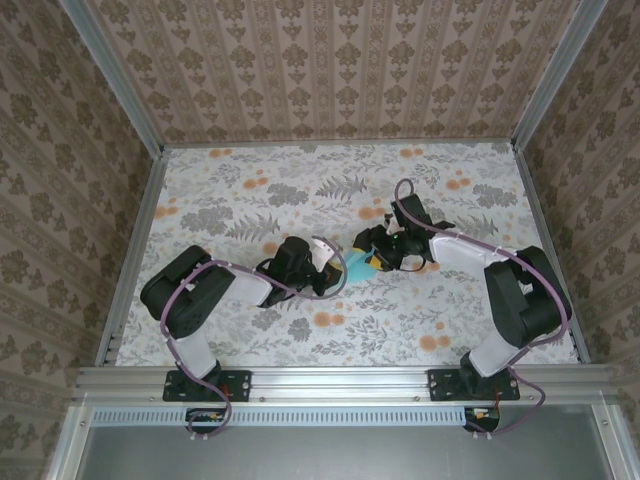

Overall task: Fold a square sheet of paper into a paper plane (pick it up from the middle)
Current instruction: Fourth fold the wing at the center of the table.

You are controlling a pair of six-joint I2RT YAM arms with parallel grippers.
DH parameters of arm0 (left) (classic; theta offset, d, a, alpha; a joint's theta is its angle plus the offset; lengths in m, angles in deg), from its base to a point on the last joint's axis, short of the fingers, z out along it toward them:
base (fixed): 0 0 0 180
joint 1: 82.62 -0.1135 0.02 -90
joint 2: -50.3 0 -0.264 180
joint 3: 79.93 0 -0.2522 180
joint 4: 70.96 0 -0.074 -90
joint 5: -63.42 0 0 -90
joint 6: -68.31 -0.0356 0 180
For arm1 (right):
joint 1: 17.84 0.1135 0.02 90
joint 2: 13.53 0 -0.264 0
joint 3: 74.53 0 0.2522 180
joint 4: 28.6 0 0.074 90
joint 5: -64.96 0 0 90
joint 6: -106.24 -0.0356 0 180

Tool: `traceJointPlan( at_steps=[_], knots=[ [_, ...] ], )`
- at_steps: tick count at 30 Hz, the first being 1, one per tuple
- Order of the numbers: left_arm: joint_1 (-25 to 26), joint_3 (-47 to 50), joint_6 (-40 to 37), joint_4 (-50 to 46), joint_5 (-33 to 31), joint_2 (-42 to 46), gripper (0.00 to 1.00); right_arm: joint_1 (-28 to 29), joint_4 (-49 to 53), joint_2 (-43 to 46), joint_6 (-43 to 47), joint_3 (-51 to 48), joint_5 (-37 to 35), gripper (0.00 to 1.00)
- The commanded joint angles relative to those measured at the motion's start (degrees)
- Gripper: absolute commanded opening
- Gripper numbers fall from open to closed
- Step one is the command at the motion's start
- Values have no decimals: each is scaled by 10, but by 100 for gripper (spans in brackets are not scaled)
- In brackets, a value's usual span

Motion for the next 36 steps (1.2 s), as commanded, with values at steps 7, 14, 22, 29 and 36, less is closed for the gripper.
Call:
traceJointPlan(
  at_steps=[7,14,22,29,36],
  knots=[
    [-8,-9,153,-1,25,-9,6,0,-43,-5,53,-37,-9,49],
    [-10,-10,191,3,35,-15,7,9,-55,-43,59,-13,3,47],
    [-14,-19,220,9,56,-31,9,14,-60,-79,65,8,8,47],
    [-16,-23,234,9,62,-33,11,13,-38,-99,80,15,-3,44],
    [-19,-29,248,-4,64,-39,11,13,-49,-95,87,6,-10,41]
  ],
)
